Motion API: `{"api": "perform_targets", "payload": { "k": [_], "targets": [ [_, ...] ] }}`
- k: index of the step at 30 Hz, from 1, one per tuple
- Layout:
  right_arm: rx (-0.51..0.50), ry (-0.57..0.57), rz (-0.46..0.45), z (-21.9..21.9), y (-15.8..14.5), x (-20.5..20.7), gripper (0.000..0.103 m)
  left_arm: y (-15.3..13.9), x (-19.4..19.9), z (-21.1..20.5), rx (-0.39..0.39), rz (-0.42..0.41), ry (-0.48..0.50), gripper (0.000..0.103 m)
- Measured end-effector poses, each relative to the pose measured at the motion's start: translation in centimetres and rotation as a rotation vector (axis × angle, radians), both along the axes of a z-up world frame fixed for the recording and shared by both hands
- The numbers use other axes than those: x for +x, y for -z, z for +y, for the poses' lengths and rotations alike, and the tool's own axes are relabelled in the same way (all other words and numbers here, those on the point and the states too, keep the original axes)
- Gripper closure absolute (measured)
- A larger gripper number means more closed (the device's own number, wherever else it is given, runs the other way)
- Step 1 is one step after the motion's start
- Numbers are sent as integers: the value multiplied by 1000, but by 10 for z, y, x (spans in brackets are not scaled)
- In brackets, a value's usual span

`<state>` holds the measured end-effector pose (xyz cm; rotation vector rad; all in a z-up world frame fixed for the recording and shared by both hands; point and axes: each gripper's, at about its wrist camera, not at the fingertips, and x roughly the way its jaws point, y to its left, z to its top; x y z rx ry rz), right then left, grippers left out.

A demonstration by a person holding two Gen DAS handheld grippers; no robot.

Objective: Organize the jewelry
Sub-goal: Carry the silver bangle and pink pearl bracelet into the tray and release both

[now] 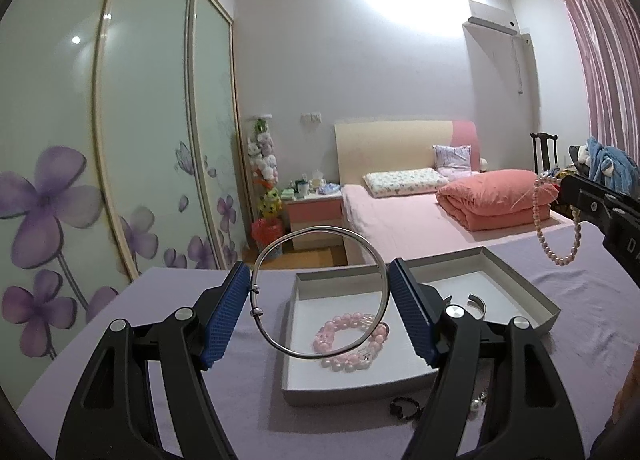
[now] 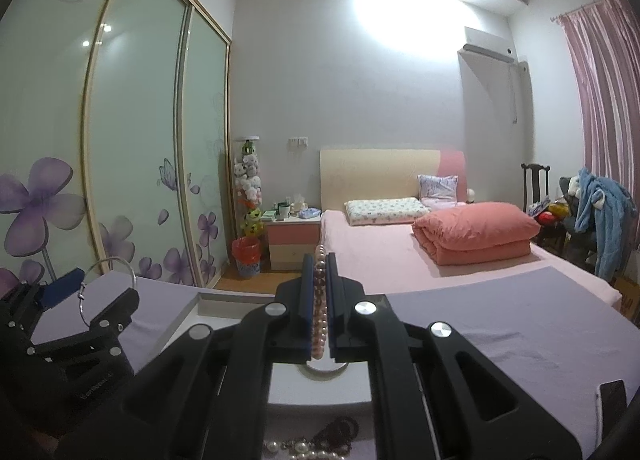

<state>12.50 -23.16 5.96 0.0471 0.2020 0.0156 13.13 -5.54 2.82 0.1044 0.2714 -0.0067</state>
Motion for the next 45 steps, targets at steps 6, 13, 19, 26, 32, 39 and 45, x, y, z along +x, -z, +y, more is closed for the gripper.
{"api": "perform_targets", "payload": {
  "k": [6,13,19,26,32,39,45],
  "targets": [
    [54,-27,92,-4,16,40,97,15,32,1,-16,84,27,32],
    [110,-72,221,-4,39,87,97,28,60,-2,-15,162,57,32],
    [170,-91,323,-7,59,117,97,40,78,-8,-15,219,72,32],
    [233,-86,407,-15,76,133,71,48,89,-10,-27,274,84,31],
    [251,-58,395,-27,75,123,66,41,89,1,-55,267,79,30],
    [259,-40,388,-41,69,106,66,25,78,22,-99,229,52,30],
    [241,-27,379,-47,63,83,66,17,59,41,-109,212,20,30]
  ]
}}
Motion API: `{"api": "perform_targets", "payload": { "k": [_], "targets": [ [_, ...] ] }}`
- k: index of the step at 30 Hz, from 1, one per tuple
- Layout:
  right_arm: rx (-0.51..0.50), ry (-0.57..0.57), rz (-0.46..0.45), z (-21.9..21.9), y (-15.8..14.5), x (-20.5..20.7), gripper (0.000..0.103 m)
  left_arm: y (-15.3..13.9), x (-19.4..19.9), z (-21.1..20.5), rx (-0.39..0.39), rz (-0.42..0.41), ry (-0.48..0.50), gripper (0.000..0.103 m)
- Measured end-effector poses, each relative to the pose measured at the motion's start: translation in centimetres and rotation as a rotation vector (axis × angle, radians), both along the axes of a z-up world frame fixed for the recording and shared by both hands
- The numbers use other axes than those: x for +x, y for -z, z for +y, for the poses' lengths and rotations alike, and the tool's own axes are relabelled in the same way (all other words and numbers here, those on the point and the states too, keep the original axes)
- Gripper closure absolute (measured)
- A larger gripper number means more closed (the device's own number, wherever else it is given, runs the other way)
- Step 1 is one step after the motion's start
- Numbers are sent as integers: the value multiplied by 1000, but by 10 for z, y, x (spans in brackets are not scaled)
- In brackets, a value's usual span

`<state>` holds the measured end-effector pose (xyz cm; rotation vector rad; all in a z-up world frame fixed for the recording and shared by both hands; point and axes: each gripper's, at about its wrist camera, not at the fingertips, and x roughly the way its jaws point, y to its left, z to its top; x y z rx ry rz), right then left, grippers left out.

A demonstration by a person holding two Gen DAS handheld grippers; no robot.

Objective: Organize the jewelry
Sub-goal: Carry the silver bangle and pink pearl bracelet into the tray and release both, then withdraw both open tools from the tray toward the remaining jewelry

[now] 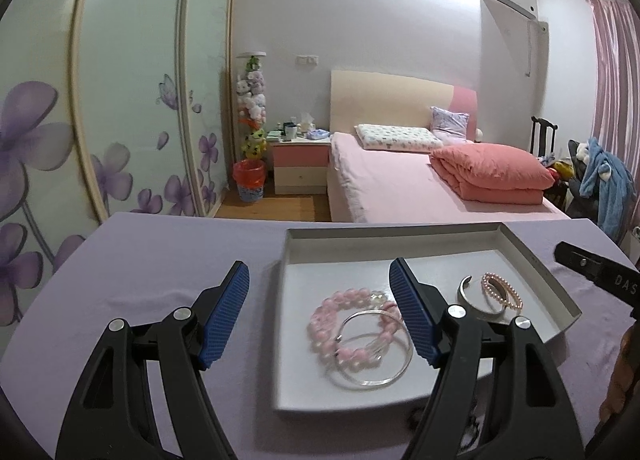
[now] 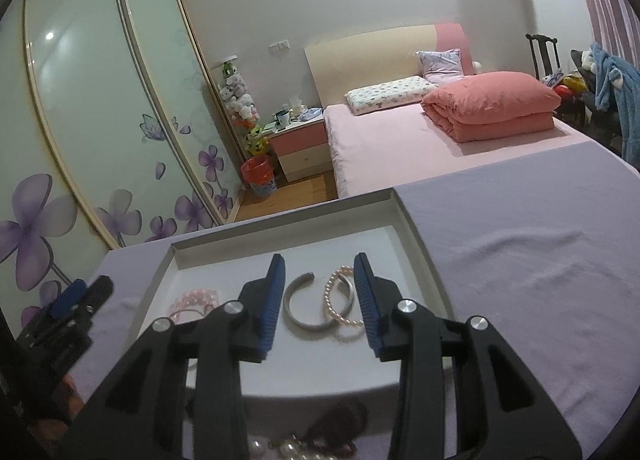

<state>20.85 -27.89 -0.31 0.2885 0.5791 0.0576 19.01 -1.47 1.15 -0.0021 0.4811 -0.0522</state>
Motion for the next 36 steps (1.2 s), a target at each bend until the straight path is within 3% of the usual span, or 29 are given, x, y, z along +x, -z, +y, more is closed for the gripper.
{"api": "perform_targets", "payload": {
  "k": [8,24,27,29,36],
  "targets": [
    [-31,-1,35,-9,1,-36,66,2,-34,14,-5,23,-9,30],
    [-182,-188,289,25,61,-82,68,24,-58,9,-8,138,62,26],
    [-237,-194,329,33,70,-80,77,29,-58,0,-2,162,90,26],
    [-282,-182,311,34,70,-83,90,32,-57,-7,6,179,104,26],
    [-276,-108,329,11,68,-91,93,45,-48,-33,3,261,162,26]
  ]
}}
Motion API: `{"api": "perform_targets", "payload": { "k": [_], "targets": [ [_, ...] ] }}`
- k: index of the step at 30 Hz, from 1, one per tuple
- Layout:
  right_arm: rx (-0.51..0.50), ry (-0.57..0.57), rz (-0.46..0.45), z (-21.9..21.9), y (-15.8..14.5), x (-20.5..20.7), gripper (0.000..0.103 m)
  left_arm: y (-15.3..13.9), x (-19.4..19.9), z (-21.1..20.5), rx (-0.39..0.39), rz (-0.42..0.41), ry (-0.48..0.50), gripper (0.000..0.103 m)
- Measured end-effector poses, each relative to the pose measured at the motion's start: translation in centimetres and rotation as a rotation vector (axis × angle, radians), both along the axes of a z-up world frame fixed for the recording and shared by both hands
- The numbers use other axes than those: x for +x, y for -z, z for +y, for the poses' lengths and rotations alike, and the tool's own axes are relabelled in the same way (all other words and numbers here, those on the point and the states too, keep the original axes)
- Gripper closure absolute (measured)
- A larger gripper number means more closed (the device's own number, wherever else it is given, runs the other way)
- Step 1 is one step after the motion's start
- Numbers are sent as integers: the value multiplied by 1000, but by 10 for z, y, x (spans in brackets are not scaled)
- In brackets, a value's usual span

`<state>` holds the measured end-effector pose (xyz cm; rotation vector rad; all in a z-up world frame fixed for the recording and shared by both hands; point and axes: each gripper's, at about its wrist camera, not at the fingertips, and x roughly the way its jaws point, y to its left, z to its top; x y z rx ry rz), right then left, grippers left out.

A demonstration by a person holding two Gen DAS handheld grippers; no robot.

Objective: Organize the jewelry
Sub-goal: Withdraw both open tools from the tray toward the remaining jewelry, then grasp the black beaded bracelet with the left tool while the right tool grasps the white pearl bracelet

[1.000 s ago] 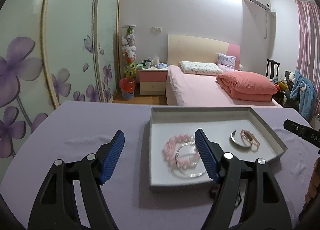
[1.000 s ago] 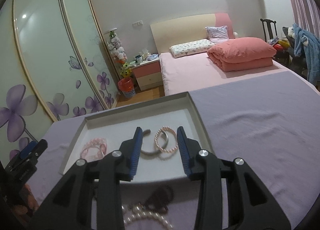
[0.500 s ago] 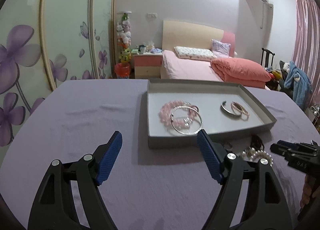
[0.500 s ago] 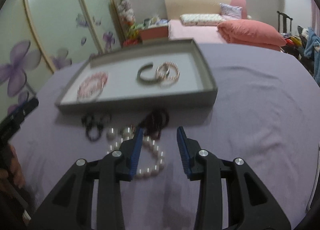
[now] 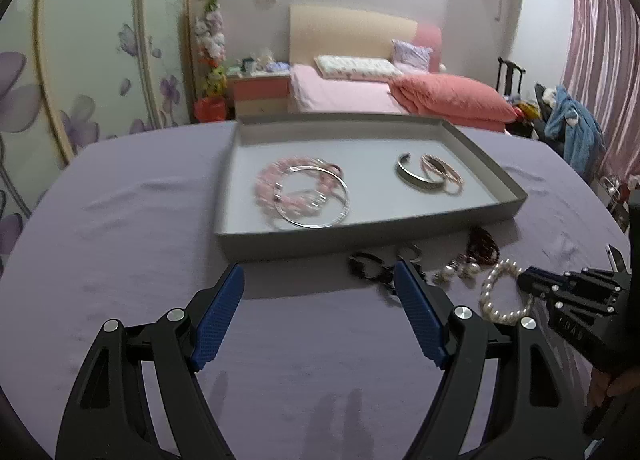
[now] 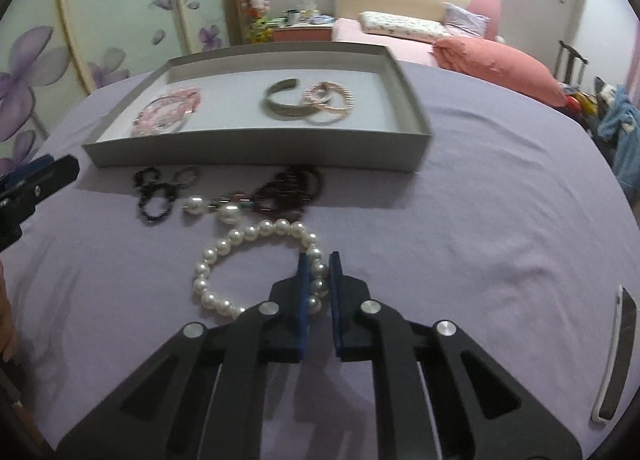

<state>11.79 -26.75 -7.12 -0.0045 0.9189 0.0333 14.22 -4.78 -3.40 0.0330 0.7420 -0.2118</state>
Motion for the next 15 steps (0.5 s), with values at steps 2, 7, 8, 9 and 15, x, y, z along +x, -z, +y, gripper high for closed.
{"api": "perform_targets", "payload": {
  "k": [2,7,8,9,15],
  "targets": [
    [10,16,-1,-8,0,0,93,5,4,-10,12,25,11,26],
    [-10,12,-17,-8,0,-1,93,17,13,-32,53,63,18,27],
    [-17,10,-21,-7,0,-2,92,19,15,-35,58,68,19,29],
    [-17,9,-22,-7,0,-2,92,21,17,-38,66,73,19,32],
    [-6,9,-21,-10,1,-2,92,36,23,-44,135,124,5,57]
  ]
}}
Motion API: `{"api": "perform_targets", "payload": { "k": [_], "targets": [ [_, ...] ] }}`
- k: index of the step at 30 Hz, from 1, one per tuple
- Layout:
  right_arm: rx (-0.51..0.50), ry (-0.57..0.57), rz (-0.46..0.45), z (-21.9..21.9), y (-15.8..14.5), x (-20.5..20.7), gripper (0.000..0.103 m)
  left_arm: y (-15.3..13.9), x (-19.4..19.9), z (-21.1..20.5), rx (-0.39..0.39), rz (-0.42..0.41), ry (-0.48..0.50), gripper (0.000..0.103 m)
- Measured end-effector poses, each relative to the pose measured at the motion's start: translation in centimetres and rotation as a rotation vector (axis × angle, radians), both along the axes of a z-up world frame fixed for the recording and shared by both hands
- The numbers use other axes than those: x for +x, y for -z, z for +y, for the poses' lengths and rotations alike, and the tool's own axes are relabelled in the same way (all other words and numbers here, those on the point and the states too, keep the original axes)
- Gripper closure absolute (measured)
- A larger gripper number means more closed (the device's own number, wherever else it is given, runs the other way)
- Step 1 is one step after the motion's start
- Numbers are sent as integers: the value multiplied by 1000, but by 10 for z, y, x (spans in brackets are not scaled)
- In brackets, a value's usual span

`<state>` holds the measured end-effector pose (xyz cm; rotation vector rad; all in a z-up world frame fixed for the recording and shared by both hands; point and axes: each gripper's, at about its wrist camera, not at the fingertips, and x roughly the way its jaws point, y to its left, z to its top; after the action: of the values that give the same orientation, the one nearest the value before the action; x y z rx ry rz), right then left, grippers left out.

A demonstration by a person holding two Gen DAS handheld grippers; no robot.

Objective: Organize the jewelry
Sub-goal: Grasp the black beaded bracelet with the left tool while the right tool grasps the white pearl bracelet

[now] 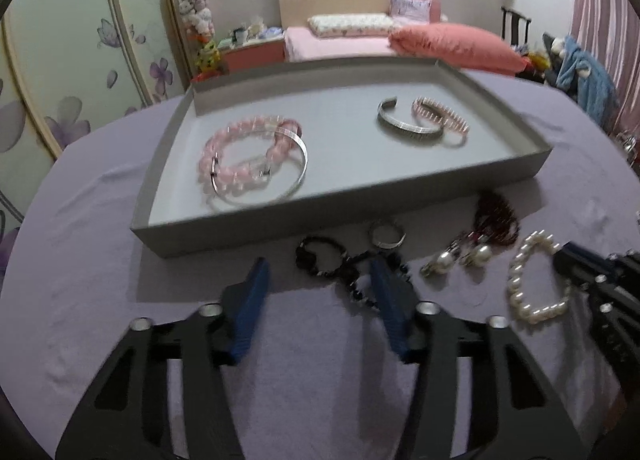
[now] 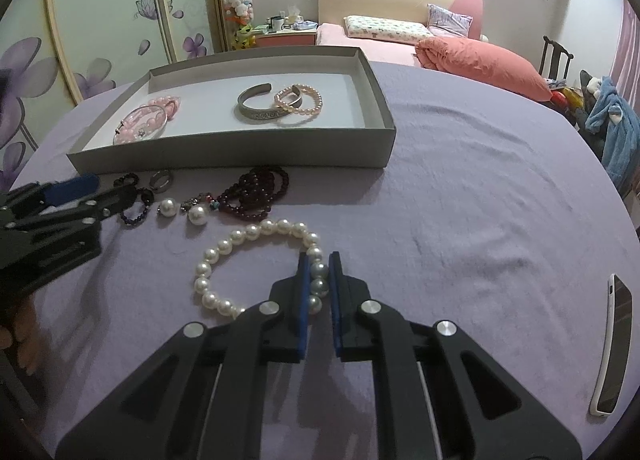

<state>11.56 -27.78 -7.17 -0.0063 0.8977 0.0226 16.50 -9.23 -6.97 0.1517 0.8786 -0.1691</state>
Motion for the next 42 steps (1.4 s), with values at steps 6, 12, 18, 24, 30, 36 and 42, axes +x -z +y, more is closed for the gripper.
{"api": "perform_targets", "payload": {
  "k": [6,12,18,24,30,36,42],
  "targets": [
    [-4,-2,0,1,0,0,92,-2,-12,27,24,-8,-12,69],
    [-3,-12,0,3,0,1,92,-4,-26,71,16,0,-22,69],
    [-2,-17,2,6,-1,3,91,-5,-27,85,-14,11,-31,64],
    [2,-17,4,6,-1,4,91,-5,-25,80,-9,3,-27,64],
    [-3,-20,2,8,-1,6,92,-5,-25,80,-10,3,-20,70],
    [71,-14,4,-1,-3,3,93,-6,-29,78,-16,-1,5,91],
    [152,-23,-69,-3,-21,-6,93,-14,-33,84,-64,-33,4,91]
  ]
}}
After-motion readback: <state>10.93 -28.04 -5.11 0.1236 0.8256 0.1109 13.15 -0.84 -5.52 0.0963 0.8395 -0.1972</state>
